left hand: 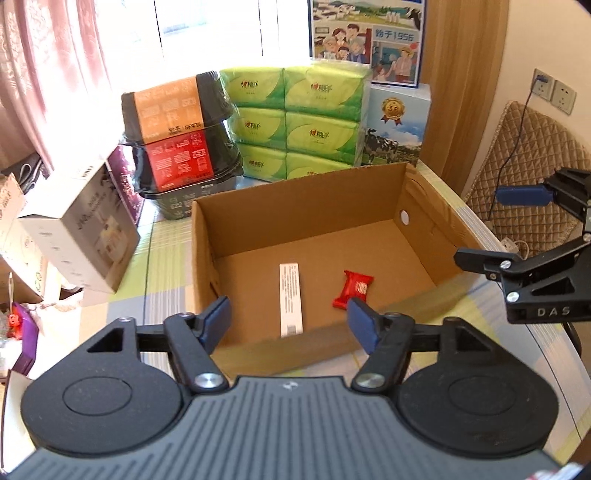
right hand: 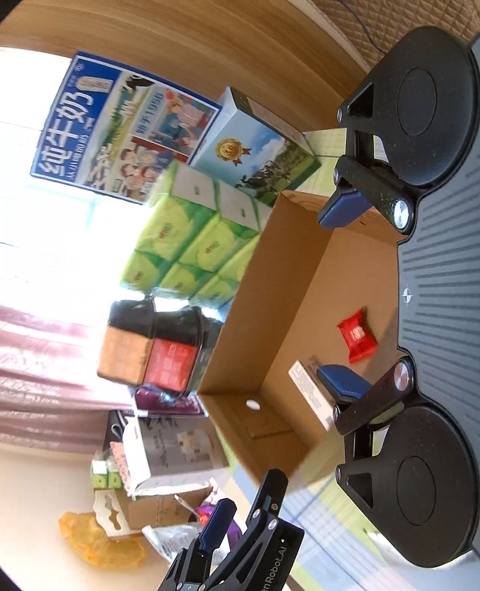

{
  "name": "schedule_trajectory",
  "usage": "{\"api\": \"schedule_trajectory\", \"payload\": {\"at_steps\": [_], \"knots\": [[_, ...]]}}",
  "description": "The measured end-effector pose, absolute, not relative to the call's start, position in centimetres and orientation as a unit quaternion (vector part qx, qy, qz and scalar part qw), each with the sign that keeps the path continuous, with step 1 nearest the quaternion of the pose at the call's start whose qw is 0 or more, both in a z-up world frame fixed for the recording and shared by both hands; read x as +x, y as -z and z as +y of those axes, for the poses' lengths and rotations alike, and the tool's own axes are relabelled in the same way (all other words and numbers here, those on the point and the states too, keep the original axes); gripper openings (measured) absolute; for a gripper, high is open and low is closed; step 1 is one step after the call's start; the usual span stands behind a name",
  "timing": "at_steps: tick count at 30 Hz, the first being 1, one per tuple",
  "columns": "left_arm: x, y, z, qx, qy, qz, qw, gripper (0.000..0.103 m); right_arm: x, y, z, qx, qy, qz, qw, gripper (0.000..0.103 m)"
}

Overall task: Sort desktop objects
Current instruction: 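Move both grippers back over the remaining items on the table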

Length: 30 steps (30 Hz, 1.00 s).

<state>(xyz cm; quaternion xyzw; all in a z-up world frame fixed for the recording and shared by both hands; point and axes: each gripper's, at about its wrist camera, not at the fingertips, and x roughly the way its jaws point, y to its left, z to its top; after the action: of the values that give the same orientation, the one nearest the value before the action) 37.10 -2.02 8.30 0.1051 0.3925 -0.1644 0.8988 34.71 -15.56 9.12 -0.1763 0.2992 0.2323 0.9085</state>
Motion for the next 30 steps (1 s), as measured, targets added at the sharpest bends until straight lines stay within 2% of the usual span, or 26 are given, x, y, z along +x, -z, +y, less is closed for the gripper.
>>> {"api": "schedule_trajectory", "payload": {"at_steps": [9, 13, 18, 22, 30], "knots": [[30.5, -9.7, 0.0, 0.129, 0.164, 0.389, 0.897, 0.079, 28.1, -11.1, -15.8, -0.206, -0.249, 0.275, 0.906, 0.085], [27.5, -9.2, 0.6, 0.139, 0.169, 0.391, 0.894, 0.084, 25.7, -11.3, -16.4, -0.213, -0.256, 0.272, 0.903, 0.094], [23.8, -8.0, 2.2, 0.155, 0.172, 0.394, 0.889, 0.09, 22.9, -10.7, -17.6, -0.226, -0.264, 0.275, 0.896, 0.101], [21.4, -6.7, 3.8, 0.161, 0.173, 0.398, 0.886, 0.095, 20.8, -9.2, -18.7, -0.238, -0.27, 0.288, 0.888, 0.101], [18.2, -4.1, 5.4, 0.23, 0.213, 0.389, 0.866, 0.096, 17.4, -6.1, -20.5, -0.234, -0.294, 0.33, 0.866, 0.101]]}}
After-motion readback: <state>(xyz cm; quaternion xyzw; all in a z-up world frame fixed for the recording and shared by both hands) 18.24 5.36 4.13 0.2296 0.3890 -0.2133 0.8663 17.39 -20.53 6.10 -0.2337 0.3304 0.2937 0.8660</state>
